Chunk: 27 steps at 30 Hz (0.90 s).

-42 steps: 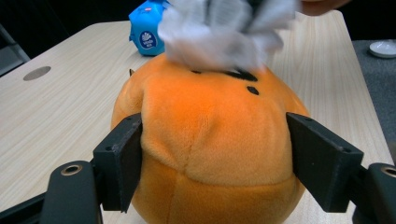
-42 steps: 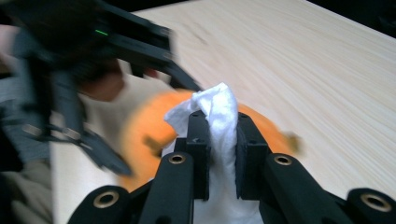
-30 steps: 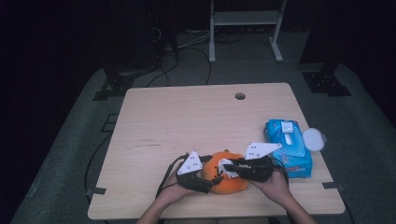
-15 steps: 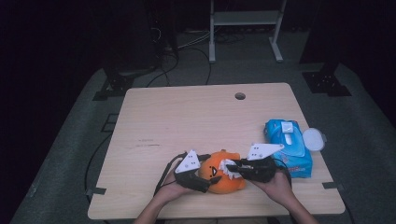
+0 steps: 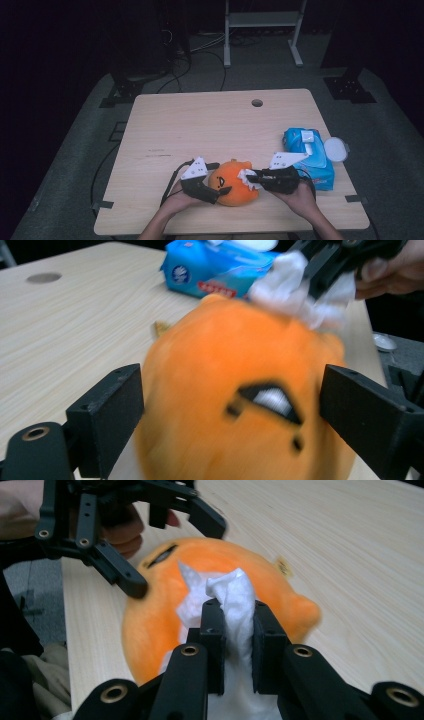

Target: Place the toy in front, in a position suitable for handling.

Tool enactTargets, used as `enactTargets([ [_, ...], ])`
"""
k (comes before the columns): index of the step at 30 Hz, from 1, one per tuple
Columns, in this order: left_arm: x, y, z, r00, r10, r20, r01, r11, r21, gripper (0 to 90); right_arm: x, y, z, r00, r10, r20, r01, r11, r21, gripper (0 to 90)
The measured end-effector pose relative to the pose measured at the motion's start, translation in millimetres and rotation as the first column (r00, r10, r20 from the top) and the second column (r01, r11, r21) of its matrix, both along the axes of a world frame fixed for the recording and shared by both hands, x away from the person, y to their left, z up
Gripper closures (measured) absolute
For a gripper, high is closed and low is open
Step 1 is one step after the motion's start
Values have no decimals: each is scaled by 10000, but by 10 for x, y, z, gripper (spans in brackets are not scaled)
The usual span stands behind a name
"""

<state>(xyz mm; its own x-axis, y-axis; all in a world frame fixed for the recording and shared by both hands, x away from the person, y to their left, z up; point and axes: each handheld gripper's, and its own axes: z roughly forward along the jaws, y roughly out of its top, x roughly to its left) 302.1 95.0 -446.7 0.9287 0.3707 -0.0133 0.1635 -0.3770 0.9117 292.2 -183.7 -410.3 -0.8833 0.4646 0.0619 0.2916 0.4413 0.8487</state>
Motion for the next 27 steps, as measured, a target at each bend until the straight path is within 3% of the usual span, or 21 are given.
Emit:
enactTargets([
  [1,-6,-2,-10,10000,-2,84,1,9999,141,163,-10,22,4,10000,62,67,-62,10000,-65,782],
  [5,51,98,-31,9993,100,-346,-97,9999,91,255,30,-59,-28,9998,-60,-180,61,10000,35,782],
  [9,94,190,-50,9966,408,-711,-411,9992,-26,261,117,-233,-93,9963,-497,-697,513,9985,214,782],
  [13,103,192,-76,9946,512,-907,-537,9982,-254,257,71,-193,-54,9975,-352,-614,373,9987,340,781],
  [18,104,182,-79,9958,401,-824,-419,9989,-198,252,28,-42,-31,9999,-42,-153,42,10000,-4,782],
  [23,58,157,-79,9983,-224,-541,215,9996,-172,256,154,-196,-119,9955,-658,-676,662,9978,41,781],
  [27,34,120,-74,9982,-448,-387,447,9990,-40,253,201,-188,-164,9947,-608,-827,617,9981,78,781],
])
